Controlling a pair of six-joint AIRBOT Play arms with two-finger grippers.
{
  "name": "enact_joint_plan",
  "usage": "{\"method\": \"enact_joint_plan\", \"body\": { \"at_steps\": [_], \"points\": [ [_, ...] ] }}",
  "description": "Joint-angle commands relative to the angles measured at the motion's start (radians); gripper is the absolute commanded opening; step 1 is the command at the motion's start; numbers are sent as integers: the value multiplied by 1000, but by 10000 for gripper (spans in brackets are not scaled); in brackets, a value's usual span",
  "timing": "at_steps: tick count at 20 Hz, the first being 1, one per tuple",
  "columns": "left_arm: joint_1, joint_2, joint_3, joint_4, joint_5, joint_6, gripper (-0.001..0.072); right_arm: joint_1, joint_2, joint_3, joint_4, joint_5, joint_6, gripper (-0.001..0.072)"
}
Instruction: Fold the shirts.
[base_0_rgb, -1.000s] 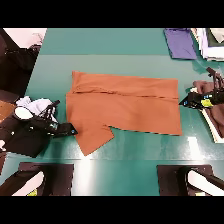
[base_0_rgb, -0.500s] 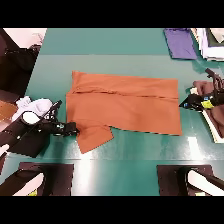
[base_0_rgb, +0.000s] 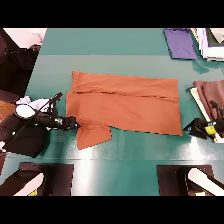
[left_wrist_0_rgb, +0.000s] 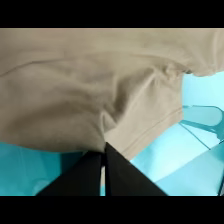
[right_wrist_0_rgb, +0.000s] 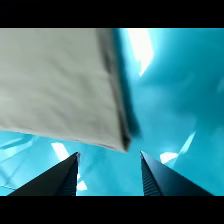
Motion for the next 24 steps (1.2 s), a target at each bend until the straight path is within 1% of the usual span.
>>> {"method": "enact_joint_plan", "body": {
  "at_steps": [1, 2, 4, 6, 8, 9, 10, 11, 12, 13, 14, 16, 18, 19, 20, 22, 24],
  "points": [
    [0, 2, 10, -3, 8, 8, 26, -57, 3, -117, 14, -69, -34, 448],
    [0, 2, 10, -3, 8, 13, 26, -57, 3, -126, 36, -84, -43, 427],
    [0, 2, 10, -3, 9, 20, 26, -57, -11, -119, 89, -92, -47, 426],
    [0, 2, 10, -3, 11, 21, 26, -57, -47, -100, 104, -77, -47, 425],
    [0, 2, 10, -3, 12, 27, 26, -52, -84, -88, 108, -60, -48, 301],
    [0, 2, 10, -2, 16, 28, 26, -40, -96, -85, 108, -69, -51, 285],
    [0, 2, 10, -2, 18, 27, 26, -26, -99, -84, 109, -85, -56, 190],
    [0, 2, 10, 0, 18, 27, 26, -10, -97, -83, 109, -108, -56, 146],
    [0, 2, 10, 0, 18, 27, 26, 6, -91, -84, 110, -127, -56, 141],
    [0, 2, 10, 0, 18, 27, 26, 23, -79, -84, 109, -139, -56, 63],
    [0, 2, 10, 2, 18, 27, 26, 40, -66, -83, 108, -147, -56, 17],
    [0, 2, 10, 10, 3, 27, 25, 72, -27, -77, 85, -148, -53, 16],
    [0, 21, 11, 53, -81, 14, 24, 87, 31, -31, 12, -80, -2, 15],
    [-1, 50, 10, 86, -146, -12, 24, 89, 68, -4, -45, -31, 52, 15],
    [-1, 98, 1, 113, -186, -38, 24, 89, 115, 21, -100, 23, 84, 15],
    [0, 235, -31, 137, -233, -117, 24, 89, 210, 45, -179, 101, 98, 16],
    [0, 343, -41, 106, -319, -188, 25, 89, 306, 47, -210, 153, 108, 15]
  ]
}}
